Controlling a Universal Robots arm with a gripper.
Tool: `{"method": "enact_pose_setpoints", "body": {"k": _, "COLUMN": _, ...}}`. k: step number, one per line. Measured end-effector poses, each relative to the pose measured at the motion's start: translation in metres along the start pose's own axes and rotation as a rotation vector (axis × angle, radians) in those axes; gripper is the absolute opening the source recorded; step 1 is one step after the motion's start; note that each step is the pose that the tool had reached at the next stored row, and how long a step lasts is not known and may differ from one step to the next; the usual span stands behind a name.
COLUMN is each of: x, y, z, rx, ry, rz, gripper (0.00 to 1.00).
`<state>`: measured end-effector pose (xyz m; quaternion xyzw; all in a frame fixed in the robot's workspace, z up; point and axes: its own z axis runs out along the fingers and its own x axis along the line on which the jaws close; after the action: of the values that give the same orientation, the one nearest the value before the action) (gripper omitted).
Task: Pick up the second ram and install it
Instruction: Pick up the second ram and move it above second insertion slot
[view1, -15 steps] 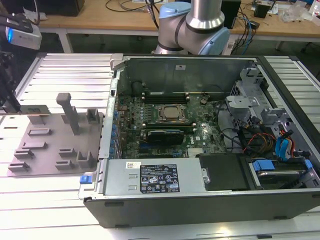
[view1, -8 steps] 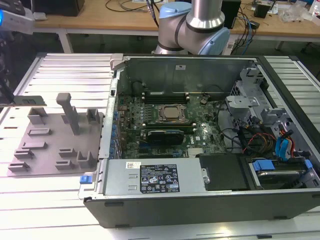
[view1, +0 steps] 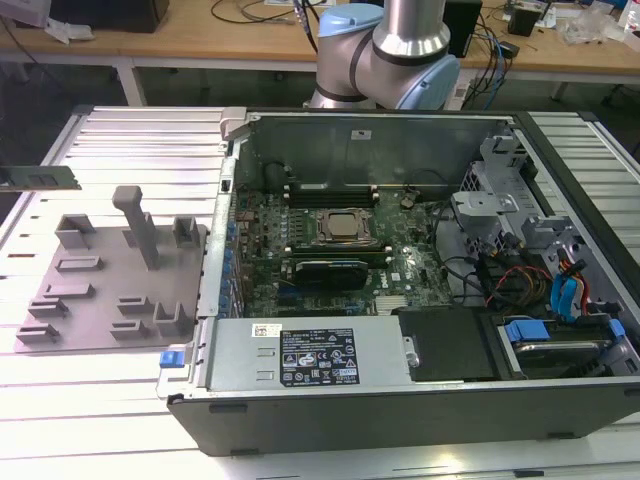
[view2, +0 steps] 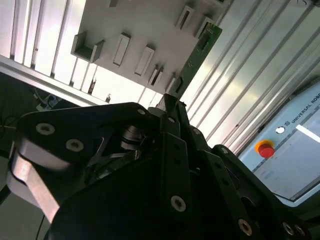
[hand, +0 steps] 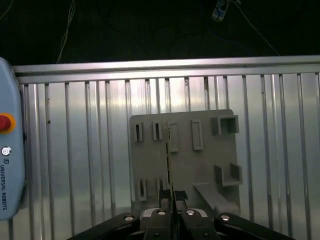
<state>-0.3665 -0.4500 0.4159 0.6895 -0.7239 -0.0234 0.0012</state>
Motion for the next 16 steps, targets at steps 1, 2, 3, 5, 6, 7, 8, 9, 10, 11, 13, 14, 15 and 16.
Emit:
{"method": "enact_pose_setpoints", "body": {"k": 1, "x": 0.0, "y": 0.0, "z": -0.0002, "rx": 0.0, "ry": 0.0, "rz": 0.0, "gripper": 0.11}}
{"method": "enact_pose_setpoints", "body": {"k": 2, "x": 0.0, "y": 0.0, "z": -0.0002, "rx": 0.0, "ry": 0.0, "rz": 0.0, "gripper": 0.11}}
{"method": "enact_pose_setpoints", "body": {"k": 3, "x": 0.0, "y": -0.0002, "z": -0.0003, "rx": -0.0001, "ry": 0.0001, "rz": 0.0, "gripper": 0.11}}
{"method": "enact_pose_setpoints", "body": {"k": 5, "x": -0.0003, "y": -0.0056, "z": -0.0005, "rx": -0.0001, "ry": 0.0, "rz": 0.0, "gripper": 0.11}}
{"method": "enact_pose_setpoints", "body": {"k": 6, "x": -0.0004, "y": -0.0088, "z": -0.0005, "rx": 0.0, "ry": 0.0, "rz": 0.0, "gripper": 0.11}}
{"method": "enact_pose_setpoints", "body": {"k": 7, "x": -0.0007, "y": -0.0136, "z": -0.0007, "rx": -0.0002, "ry": 0.0002, "rz": 0.0, "gripper": 0.11}}
{"method": "enact_pose_setpoints", "body": {"k": 8, "x": -0.001, "y": -0.0197, "z": -0.0008, "rx": -0.0001, "ry": 0.0006, "rz": 0.0, "gripper": 0.11}}
{"method": "enact_pose_setpoints", "body": {"k": 9, "x": -0.0012, "y": -0.0247, "z": -0.0008, "rx": 0.0, "ry": 0.0008, "rz": 0.0, "gripper": 0.11}}
{"method": "enact_pose_setpoints", "body": {"k": 10, "x": -0.0014, "y": -0.0282, "z": -0.0009, "rx": 0.0, "ry": 0.0009, "rz": 0.0, "gripper": 0.11}}
{"method": "enact_pose_setpoints", "body": {"k": 11, "x": -0.0016, "y": -0.0317, "z": -0.0011, "rx": -0.0001, "ry": 0.001, "rz": 0.0, "gripper": 0.11}}
{"method": "enact_pose_setpoints", "body": {"k": 13, "x": -0.002, "y": -0.042, "z": -0.0013, "rx": 0.0, "ry": 0.0009, "rz": 0.0, "gripper": 0.11}}
{"method": "enact_pose_setpoints", "body": {"k": 14, "x": -0.0024, "y": -0.0475, "z": -0.0015, "rx": 0.0, "ry": 0.0009, "rz": 0.0, "gripper": 0.11}}
{"method": "enact_pose_setpoints", "body": {"k": 15, "x": -0.0026, "y": -0.0531, "z": -0.0017, "rx": -0.0001, "ry": 0.0009, "rz": 0.0, "gripper": 0.11}}
{"method": "enact_pose_setpoints", "body": {"k": 16, "x": -0.0029, "y": -0.0592, "z": -0.0019, "rx": 0.0, "ry": 0.0009, "rz": 0.0, "gripper": 0.11}}
